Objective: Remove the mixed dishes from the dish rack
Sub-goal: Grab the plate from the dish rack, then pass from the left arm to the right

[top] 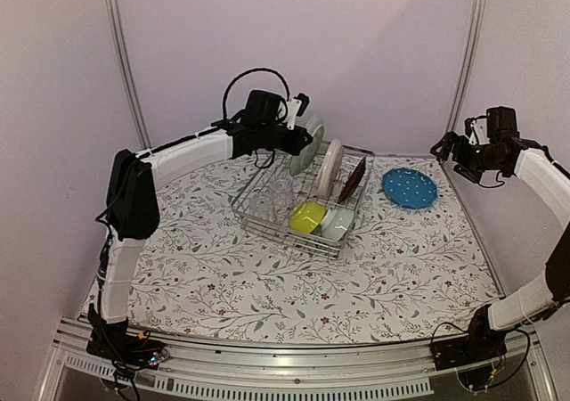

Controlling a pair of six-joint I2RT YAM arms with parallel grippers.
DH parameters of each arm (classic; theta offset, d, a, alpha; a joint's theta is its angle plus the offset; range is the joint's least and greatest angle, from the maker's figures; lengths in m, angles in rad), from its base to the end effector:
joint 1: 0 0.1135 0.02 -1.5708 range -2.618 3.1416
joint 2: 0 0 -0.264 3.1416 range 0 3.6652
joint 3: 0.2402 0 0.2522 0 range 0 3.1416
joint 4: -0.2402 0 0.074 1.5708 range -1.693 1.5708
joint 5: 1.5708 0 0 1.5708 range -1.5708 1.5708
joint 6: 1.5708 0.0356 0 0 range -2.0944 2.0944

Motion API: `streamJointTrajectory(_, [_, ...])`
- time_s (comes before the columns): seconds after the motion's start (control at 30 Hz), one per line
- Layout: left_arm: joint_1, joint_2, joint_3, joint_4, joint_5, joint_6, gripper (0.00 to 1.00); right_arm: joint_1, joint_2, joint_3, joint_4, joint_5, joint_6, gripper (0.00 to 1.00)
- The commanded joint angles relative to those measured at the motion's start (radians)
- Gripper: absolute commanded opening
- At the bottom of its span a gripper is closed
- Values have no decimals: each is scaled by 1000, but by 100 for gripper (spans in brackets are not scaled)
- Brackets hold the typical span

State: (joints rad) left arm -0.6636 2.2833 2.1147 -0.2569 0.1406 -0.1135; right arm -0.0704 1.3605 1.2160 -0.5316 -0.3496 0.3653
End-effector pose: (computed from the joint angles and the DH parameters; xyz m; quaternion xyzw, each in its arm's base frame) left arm 0.4252 -0.3388 0.2862 0.2643 0.7965 -0.2594 0.4779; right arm 0.2999 -0.0089 0.3285 0.1184 0.8831 0.2177 0.3983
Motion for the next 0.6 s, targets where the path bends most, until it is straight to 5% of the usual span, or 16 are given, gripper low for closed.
streamJointTrajectory(0.0, [5, -112, -10, 162, 8, 20, 0, 4, -16, 19, -5, 5, 1, 99])
streamJointTrajectory(0.23, [-34, -184, -67, 189, -55, 141, 0, 4, -25, 48, -17, -37, 3, 99])
streamJointTrajectory(0.57, [-195, -263, -181, 261, -276, 642, 0, 4, -62, 107, -73, -119, 17, 99])
